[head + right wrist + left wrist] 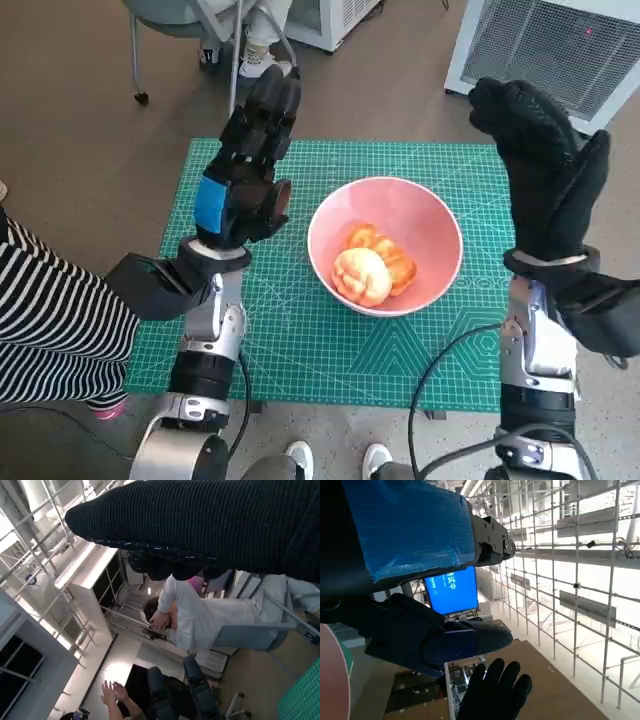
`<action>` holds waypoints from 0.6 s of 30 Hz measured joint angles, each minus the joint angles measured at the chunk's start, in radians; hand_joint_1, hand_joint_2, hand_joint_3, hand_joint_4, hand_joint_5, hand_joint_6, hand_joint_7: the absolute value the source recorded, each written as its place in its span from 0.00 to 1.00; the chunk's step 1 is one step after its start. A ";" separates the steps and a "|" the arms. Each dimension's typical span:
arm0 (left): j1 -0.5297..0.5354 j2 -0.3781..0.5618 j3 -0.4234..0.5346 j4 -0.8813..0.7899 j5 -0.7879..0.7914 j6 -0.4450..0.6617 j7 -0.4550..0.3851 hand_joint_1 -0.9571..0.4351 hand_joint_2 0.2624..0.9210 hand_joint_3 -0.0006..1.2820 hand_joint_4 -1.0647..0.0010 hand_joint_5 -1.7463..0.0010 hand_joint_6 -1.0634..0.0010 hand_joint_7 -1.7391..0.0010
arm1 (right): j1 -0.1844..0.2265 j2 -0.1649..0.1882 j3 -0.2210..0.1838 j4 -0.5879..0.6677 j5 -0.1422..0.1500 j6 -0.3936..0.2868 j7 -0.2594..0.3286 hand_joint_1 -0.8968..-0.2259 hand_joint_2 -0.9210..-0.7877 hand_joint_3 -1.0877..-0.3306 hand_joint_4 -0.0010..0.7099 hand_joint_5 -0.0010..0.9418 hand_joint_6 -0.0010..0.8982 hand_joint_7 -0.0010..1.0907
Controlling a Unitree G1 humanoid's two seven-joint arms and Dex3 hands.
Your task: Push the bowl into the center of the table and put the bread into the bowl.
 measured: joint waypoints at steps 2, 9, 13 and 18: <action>-0.008 0.000 0.004 0.009 -0.001 -0.006 -0.003 0.17 1.00 0.37 0.88 0.99 0.82 0.99 | -0.006 0.000 0.000 0.017 0.000 -0.003 0.001 0.34 0.00 0.56 0.22 0.00 0.07 0.39; -0.024 0.000 0.011 0.024 -0.001 -0.027 -0.011 0.18 1.00 0.37 0.89 1.00 0.84 1.00 | -0.019 0.000 0.003 0.061 -0.001 -0.018 0.011 0.35 0.00 0.55 0.21 0.00 0.07 0.39; -0.028 0.001 0.015 0.042 0.000 -0.043 -0.018 0.18 1.00 0.37 0.89 1.00 0.84 1.00 | -0.019 0.000 0.004 0.079 -0.001 -0.025 0.016 0.35 0.00 0.55 0.21 0.00 0.07 0.39; -0.028 0.001 0.019 0.059 0.000 -0.056 -0.027 0.19 1.00 0.37 0.89 1.00 0.85 1.00 | -0.021 0.000 0.004 0.097 -0.001 -0.035 0.018 0.35 0.00 0.54 0.20 0.00 0.07 0.39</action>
